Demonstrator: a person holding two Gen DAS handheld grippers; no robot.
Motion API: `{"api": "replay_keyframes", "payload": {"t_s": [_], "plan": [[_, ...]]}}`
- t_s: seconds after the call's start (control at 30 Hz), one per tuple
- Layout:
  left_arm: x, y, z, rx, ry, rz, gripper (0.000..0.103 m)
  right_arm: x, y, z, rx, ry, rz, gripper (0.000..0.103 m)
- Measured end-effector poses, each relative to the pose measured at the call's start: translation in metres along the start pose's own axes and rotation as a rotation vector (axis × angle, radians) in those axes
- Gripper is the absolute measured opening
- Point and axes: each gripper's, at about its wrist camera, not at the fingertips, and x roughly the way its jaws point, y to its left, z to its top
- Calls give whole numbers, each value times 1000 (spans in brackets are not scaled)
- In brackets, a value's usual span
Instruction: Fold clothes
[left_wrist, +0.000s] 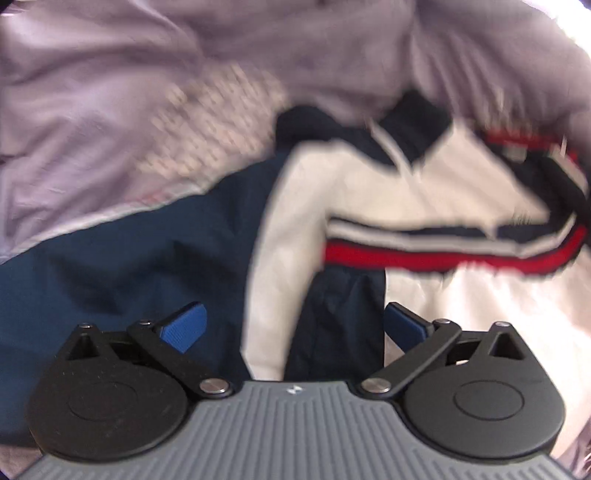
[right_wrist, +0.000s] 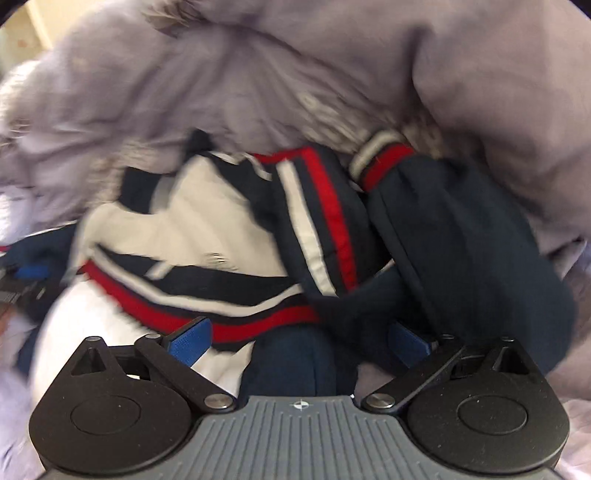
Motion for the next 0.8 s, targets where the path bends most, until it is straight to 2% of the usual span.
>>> {"api": "replay_keyframes", "payload": {"t_s": [0.03, 0.1, 0.13, 0.17, 0.23, 0.27, 0.3, 0.33, 0.4, 0.43, 0.5, 0.57, 0.6, 0.63, 0.67, 0.73, 0.77, 0.8], "plan": [[-1, 0, 1, -5, 1, -6, 102, 10, 7, -1, -21, 11, -37, 95], [-2, 1, 4, -16, 3, -18, 97, 13, 23, -9, -88, 0, -86, 82], [-2, 1, 5, -21, 4, -24, 84, 10, 29, -13, -116, -9, -92, 75], [-3, 1, 6, -26, 5, -30, 65, 6, 33, -17, -130, -21, -102, 70], [-15, 1, 3, -10, 9, -85, 49, -6, 35, -22, -120, -50, -127, 34], [-23, 0, 0, 13, 1, -96, 35, -14, 35, -24, -89, -66, -127, 25], [-31, -2, -2, 37, -7, -107, 28, -24, 35, -27, -63, -82, -111, 16], [-45, -1, -4, 52, -33, -125, 24, -36, 36, -30, -54, -101, -94, 14], [-72, 2, -7, 80, -89, -162, 24, -64, 40, -34, -78, -141, -64, 14], [-86, 3, -9, 94, -118, -181, 24, -80, 40, -37, -90, -160, -14, 13], [-115, 6, -14, 134, -166, -229, 24, -117, 36, -46, -128, -181, 154, 12], [-146, 11, -21, 190, -205, -289, 27, -150, 35, -60, -213, -149, 333, 12], [-161, 13, -25, 218, -225, -320, 32, -162, 36, -69, -265, -114, 383, 12], [-176, 16, -28, 245, -245, -350, 51, -174, 38, -79, -316, -79, 434, 12], [-180, 13, -28, 285, -298, -282, 73, -181, 39, -88, -354, -25, 461, 12], [-184, 7, -25, 367, -414, -119, 96, -177, 43, -105, -414, 124, 466, 13], [-187, 3, -24, 407, -471, -36, 98, -172, 47, -112, -449, 177, 448, 13], [-174, 3, -12, 399, -454, -4, 98, -166, 52, -118, -483, 210, 422, 13]]}}
